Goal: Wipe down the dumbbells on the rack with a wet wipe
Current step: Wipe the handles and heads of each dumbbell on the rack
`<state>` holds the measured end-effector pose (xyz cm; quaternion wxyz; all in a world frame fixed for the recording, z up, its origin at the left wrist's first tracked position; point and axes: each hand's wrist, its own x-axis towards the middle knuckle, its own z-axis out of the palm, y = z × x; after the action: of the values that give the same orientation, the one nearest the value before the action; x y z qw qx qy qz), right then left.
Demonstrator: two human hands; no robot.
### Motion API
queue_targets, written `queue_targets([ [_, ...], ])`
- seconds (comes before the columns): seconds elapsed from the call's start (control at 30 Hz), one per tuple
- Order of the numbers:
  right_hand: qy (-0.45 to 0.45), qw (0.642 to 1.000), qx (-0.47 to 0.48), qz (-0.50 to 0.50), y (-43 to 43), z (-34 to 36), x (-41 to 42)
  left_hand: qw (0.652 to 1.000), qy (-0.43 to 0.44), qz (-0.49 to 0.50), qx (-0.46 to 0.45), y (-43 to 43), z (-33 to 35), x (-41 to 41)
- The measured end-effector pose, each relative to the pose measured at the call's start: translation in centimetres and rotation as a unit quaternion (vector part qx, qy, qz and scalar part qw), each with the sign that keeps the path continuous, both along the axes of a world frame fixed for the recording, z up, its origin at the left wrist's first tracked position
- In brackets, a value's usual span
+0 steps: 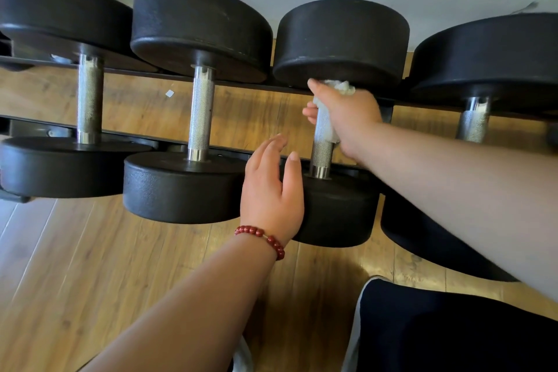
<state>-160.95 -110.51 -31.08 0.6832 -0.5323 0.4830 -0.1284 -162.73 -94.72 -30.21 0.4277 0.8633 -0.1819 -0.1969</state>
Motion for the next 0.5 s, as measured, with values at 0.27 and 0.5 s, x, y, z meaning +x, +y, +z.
queue_targets([
  [0.27, 0.023, 0.997, -0.045, 0.051, 1.1, -0.9, -1.2, 1.000, -0.003, -0.003, 0.003, 0.1, -0.3, 0.1],
  [0.5, 0.010, 0.997, -0.031, 0.076, 1.3, -1.0, -1.8, 1.000, -0.004, -0.006, 0.002, 0.1, -0.1, 0.0],
])
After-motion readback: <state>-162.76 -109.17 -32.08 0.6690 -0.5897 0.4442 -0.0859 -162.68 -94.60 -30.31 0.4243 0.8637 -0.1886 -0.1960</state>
